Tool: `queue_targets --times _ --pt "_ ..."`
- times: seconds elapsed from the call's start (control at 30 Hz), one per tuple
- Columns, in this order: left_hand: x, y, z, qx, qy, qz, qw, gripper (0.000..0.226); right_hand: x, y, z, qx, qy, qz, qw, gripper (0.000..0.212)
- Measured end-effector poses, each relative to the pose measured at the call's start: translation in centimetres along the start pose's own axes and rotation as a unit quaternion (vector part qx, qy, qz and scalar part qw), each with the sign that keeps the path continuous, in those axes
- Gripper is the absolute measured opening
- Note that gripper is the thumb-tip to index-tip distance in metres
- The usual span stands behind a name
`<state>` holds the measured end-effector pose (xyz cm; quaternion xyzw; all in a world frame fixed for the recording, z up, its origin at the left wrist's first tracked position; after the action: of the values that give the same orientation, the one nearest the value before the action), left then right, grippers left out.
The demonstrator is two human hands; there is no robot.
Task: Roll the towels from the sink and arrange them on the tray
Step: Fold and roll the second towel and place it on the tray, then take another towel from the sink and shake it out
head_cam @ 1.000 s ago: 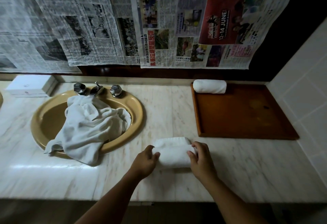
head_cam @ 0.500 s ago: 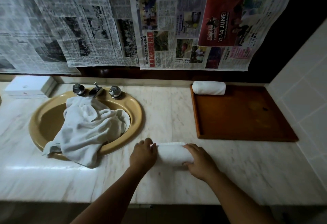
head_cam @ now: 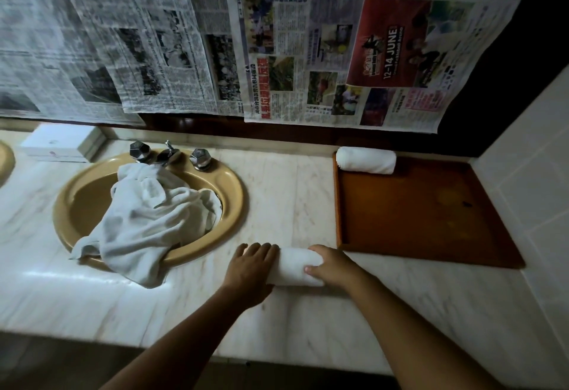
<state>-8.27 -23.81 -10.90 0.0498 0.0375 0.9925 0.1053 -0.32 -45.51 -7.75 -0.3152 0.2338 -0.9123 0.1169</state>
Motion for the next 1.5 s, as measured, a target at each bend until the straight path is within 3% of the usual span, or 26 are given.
queue_targets --times 0.13,0.23,0.3,0.4,0.53,0.93,1.13,1.27,1.5 --pt "-0.9 -0.1 0.1 -0.006 -0.031 0.008 0.999 0.083 0.0 -0.3 -0.3 0.004 0.005 -0.008 1.000 0.065" --pt "-1.6 -0.4 -0.2 -0.003 -0.052 0.001 0.999 0.084 0.6 -1.8 -1.1 0.161 0.085 0.080 0.980 0.070" --pt "-2.0 -0.9 0.2 -0.002 -0.068 -0.010 0.998 0.081 1.2 -3.1 -2.5 0.241 0.090 0.105 0.961 0.093" --pt "-2.8 -1.2 0.9 0.001 -0.093 -0.026 0.995 0.075 1.5 -3.3 -4.2 0.294 0.077 0.071 0.950 0.118" --pt "-4.0 -2.1 1.4 0.000 -0.111 -0.048 0.993 0.076 0.3 -3.7 -4.2 0.322 0.101 0.047 0.940 0.113" --pt "-6.0 -3.2 2.2 0.050 -0.123 -0.042 0.990 0.080 -3.2 -3.6 -2.3 0.308 0.048 0.060 0.948 0.102" --pt "-8.5 -3.0 4.4 0.122 -0.134 -0.039 0.983 0.068 -4.1 -1.7 3.5 0.178 -0.058 0.042 0.981 0.094" --pt "-14.1 -0.7 7.9 0.140 -0.133 -0.073 0.978 0.077 -4.7 0.6 11.1 0.095 -0.094 0.030 0.991 0.096" --pt "-25.8 3.3 10.7 0.138 -0.078 -0.099 0.982 0.084 -8.0 5.8 21.0 0.055 -0.021 0.025 0.998 0.093"
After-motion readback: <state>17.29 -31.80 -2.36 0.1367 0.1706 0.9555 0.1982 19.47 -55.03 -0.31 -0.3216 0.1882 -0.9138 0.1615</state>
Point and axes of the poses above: each hand's wrist, its own x-axis away from the middle knuckle, its own z-axis out of the back of the hand, y = z × x, the point moved 1 cm from there along -x, towards the middle knuckle, and after that the axes turned 1 degree about -z, right-handed, at the moved point
